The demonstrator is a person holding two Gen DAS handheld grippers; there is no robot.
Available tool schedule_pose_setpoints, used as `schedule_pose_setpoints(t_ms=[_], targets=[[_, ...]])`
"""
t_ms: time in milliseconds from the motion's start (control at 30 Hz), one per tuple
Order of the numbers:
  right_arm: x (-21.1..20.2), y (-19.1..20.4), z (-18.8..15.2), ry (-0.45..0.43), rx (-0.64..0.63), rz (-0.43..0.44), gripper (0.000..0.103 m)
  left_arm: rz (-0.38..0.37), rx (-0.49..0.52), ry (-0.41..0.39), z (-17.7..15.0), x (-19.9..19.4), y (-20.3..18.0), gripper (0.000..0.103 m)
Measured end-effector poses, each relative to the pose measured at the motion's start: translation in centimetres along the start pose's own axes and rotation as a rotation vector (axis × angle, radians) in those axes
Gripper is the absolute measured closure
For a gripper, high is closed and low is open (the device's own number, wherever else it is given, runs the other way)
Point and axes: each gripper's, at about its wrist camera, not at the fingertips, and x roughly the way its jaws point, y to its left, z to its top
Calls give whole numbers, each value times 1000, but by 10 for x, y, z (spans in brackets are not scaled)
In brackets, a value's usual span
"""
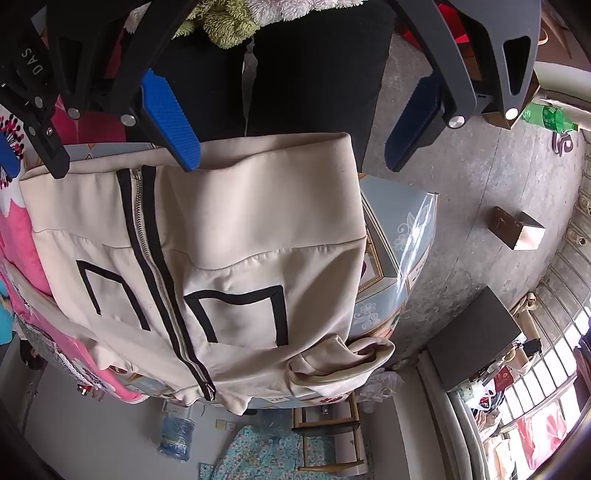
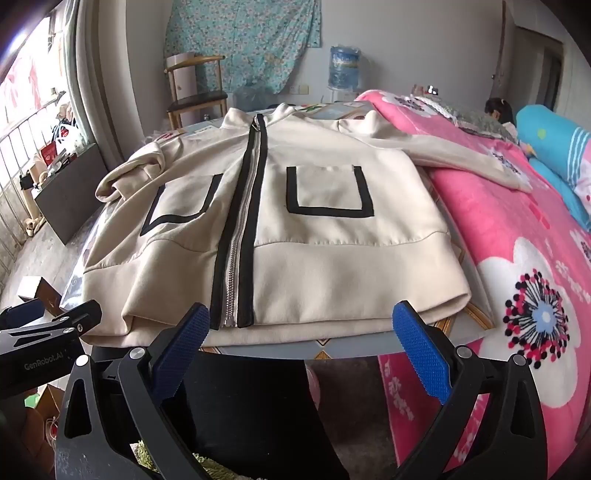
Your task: Fold large clothes
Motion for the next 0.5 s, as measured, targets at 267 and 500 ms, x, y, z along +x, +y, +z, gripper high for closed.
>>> schedule_pose_setpoints(t_ms=[267, 500], targets=[[-1, -1, -1, -2, 2, 0, 7, -5, -1, 8, -3, 5, 2, 5], [-1, -1, -1, -4, 1, 2, 7, -12, -4, 14, -2, 3, 2, 5]])
